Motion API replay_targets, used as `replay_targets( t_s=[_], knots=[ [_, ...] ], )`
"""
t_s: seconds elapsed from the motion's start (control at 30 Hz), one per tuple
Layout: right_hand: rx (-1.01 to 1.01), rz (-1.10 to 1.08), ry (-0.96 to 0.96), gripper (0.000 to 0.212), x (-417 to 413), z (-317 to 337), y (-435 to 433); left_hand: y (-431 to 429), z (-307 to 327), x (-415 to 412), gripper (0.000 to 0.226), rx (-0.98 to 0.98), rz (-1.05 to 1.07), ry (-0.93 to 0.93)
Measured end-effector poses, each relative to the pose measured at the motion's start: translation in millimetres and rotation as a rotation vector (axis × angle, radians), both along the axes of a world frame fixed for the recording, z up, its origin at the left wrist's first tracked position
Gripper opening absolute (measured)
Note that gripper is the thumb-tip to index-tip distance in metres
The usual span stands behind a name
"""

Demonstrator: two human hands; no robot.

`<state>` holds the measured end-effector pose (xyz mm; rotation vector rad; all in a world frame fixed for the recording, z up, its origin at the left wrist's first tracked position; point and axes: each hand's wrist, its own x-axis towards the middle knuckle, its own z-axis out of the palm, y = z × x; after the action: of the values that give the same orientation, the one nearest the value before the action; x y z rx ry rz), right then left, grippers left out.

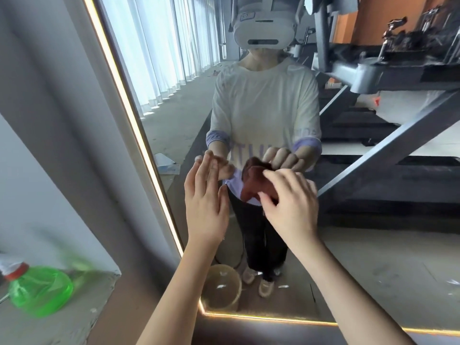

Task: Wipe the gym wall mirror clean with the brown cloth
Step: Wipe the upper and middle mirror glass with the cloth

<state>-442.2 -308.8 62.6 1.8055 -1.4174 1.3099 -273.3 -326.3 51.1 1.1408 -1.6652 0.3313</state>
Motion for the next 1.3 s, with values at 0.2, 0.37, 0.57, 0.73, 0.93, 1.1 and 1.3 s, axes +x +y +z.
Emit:
replay_targets(
  t_s=[0.2, 0.37, 0.57, 0.73, 0.93, 1.1, 1.3],
  knots=[
    [0.015, -0.058, -0.349, 0.036, 4, -20, 7, 5, -22, -4, 0.051, 0.033, -0.001, -0.054],
    [0.089, 0.010, -0.135, 0.033, 0, -42, 2, 3, -33, -7, 0.051, 0.041, 0.008, -0.051],
    [0.106, -0.038, -0.303, 0.038, 14, -59, 6, 2, -34, -5, 0.049, 0.044, 0.012, -0.063],
    [0.135, -0.033, -0.188, 0.034, 0, -60, 3, 2, -36, -7, 0.050, 0.038, 0.021, -0.041],
    [0.109, -0.052, -0.353, 0.035, 8, -69, 9, 2, -37, -9, 0.050, 0.044, 0.034, -0.038],
    [0.021, -0.048, -0.379, 0.033, -9, -40, 5, 4, -34, -11, 0.049, 0.041, 0.026, -0.030],
    [0.000, -0.012, -0.178, 0.029, -2, -34, 5, 6, -24, -19, 0.046, -0.023, -0.033, -0.079]
  ],
)
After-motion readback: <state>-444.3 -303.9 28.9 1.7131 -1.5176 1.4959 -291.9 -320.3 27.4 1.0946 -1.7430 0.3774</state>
